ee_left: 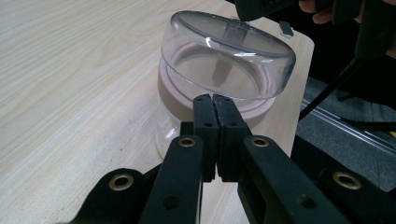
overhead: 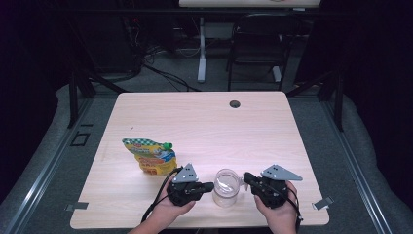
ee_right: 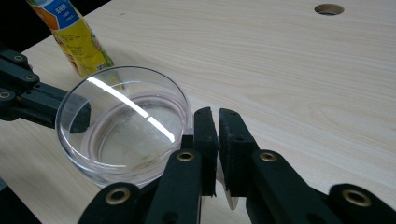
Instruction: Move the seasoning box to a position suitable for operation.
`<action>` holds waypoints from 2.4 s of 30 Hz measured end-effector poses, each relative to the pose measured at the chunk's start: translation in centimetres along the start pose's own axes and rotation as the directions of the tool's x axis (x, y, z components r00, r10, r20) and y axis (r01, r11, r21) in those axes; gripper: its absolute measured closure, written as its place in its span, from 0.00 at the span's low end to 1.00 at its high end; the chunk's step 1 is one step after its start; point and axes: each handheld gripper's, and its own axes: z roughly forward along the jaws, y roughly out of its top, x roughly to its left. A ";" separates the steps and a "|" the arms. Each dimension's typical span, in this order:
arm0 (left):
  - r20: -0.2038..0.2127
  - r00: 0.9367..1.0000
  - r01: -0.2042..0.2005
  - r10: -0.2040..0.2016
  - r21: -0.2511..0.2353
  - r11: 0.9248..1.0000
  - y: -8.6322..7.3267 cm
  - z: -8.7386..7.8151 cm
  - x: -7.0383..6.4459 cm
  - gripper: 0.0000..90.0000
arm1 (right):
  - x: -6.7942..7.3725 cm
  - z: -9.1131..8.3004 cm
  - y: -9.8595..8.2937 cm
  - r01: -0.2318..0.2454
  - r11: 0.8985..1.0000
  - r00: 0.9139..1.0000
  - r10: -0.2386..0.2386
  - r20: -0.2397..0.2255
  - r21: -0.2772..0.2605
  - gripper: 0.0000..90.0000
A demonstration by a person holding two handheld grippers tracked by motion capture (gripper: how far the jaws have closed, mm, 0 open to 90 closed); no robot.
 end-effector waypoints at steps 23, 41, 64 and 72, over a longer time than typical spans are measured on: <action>0.006 1.000 -0.013 0.013 -0.023 1.000 1.7 0.1 -0.2 0.99 | 1.3 -2.3 -2.0 0.040 0.999 0.999 -0.040 0.004 0.007 0.69; -0.007 1.000 -0.020 0.020 -0.024 1.000 2.0 -0.2 -0.4 0.99 | 3.0 -0.9 -2.6 0.131 0.991 0.991 -0.131 -0.015 0.035 0.57; -0.019 1.000 -0.017 0.017 0.006 1.000 1.3 0.5 -0.1 0.99 | 3.4 -0.7 -2.5 0.160 0.987 0.987 -0.160 -0.006 -0.021 0.58; -0.021 1.000 -0.015 0.015 0.007 1.000 1.3 0.5 -0.1 1.00 | 3.0 -1.0 -2.3 0.143 0.989 0.990 -0.143 -0.008 -0.043 0.61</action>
